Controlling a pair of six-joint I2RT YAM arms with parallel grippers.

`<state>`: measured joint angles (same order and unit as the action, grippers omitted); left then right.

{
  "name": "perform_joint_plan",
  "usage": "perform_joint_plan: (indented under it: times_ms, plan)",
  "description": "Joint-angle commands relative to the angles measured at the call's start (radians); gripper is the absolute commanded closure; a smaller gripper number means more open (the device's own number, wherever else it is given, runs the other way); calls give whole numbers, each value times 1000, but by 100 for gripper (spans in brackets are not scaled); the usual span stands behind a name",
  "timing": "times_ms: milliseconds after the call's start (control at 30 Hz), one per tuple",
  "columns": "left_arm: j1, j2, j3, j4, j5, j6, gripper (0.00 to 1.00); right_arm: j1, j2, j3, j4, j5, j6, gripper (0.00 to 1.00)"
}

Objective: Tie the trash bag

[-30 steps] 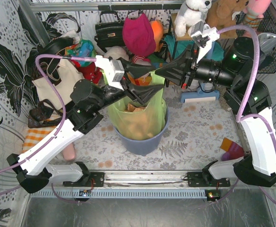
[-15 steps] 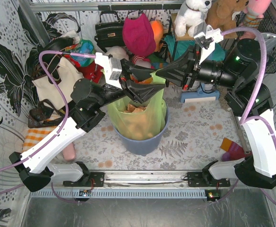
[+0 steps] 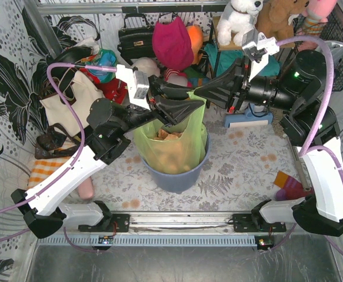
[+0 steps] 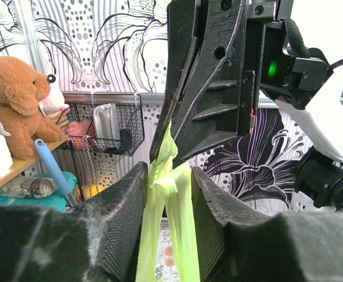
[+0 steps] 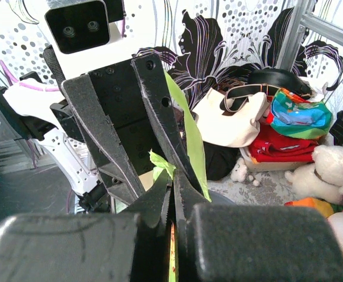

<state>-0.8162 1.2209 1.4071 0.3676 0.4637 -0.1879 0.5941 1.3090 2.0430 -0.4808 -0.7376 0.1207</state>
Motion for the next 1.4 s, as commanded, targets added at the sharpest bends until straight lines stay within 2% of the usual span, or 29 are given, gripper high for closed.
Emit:
perform_joint_plan:
  times_ms: [0, 100, 467, 567, 833, 900, 967, 1033, 1233, 1367]
  plan:
    - [8, -10, 5, 32, -29, -9, 52, -3, -28, -16, 75, -19, 26, 100]
    - [8, -7, 7, 31, -32, -14, 50, -2, -27, -18, 79, -24, 29, 100]
    - [8, 29, 20, 38, -33, -27, 62, -3, -30, -26, 90, -27, 33, 100]
    - [8, 27, 21, 40, -36, -30, 67, -2, -30, -27, 90, -27, 34, 100]
    - [8, 33, 61, -3, -16, -51, 93, -3, -45, -53, 106, -18, 41, 100]
    - [8, 22, 50, -5, -13, -61, 96, -2, -48, -55, 118, -15, 48, 99]
    - [8, 1, 25, 5, -17, -68, 97, -2, -50, -54, 132, -10, 60, 85]
    - [8, -25, -3, 16, -13, -71, 97, -3, -49, -45, 138, 2, 71, 76]
    - [7, -111, -73, 9, 91, -44, 97, -3, -28, -7, 140, 73, 91, 66]
    - [7, -162, -115, -1, 139, -31, 96, -2, 20, 30, 142, 37, 99, 49]
